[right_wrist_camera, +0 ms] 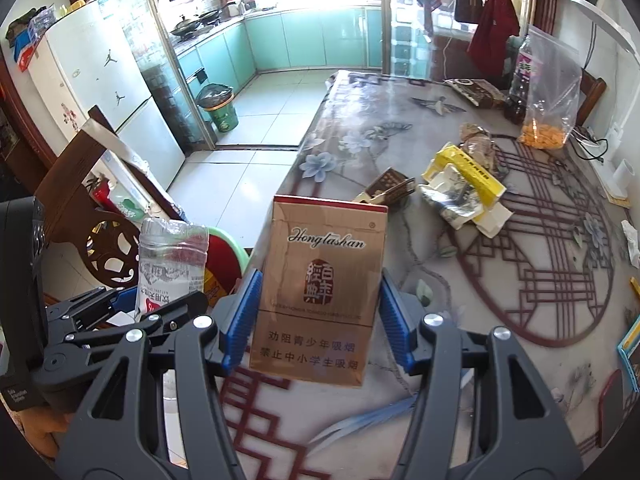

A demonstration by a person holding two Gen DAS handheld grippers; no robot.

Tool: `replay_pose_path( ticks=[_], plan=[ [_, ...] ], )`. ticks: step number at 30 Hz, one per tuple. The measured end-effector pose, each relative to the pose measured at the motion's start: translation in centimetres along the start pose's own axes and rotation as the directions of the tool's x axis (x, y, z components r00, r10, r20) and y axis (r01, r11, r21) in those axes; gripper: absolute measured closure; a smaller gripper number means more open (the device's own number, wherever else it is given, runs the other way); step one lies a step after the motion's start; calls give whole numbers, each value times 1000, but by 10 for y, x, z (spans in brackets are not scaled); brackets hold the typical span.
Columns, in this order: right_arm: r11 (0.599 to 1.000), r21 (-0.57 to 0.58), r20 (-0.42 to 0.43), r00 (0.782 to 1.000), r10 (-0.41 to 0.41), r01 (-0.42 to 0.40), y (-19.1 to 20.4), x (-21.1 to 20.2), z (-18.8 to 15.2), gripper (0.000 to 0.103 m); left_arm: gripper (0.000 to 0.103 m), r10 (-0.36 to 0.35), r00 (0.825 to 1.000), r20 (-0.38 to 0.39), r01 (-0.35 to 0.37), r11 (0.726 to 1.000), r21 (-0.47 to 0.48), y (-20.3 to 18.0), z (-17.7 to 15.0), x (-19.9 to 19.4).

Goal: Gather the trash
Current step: 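Carry the water bottle and cigarette box over the red bin, then open both tools to drop the bottle and cigarette box into the bin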

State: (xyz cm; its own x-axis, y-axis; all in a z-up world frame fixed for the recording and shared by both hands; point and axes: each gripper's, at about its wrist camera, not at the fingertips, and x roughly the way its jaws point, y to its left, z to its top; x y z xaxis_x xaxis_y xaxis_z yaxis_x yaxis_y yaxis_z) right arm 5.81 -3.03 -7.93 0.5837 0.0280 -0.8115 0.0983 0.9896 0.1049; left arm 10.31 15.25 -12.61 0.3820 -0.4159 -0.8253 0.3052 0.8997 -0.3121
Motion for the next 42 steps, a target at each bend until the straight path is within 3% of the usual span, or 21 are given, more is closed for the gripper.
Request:
replay_pose_path(
  ticks=[25, 42],
  plan=[
    [982, -146, -93, 990, 105, -118, 74, 33, 5, 48, 51, 133, 990, -43, -138, 972, -188, 112, -3, 5],
    [954, -193, -152, 968, 200, -228, 115, 67, 21, 48, 51, 134, 986, -95, -153, 959, -236, 144, 4, 26]
  ],
)
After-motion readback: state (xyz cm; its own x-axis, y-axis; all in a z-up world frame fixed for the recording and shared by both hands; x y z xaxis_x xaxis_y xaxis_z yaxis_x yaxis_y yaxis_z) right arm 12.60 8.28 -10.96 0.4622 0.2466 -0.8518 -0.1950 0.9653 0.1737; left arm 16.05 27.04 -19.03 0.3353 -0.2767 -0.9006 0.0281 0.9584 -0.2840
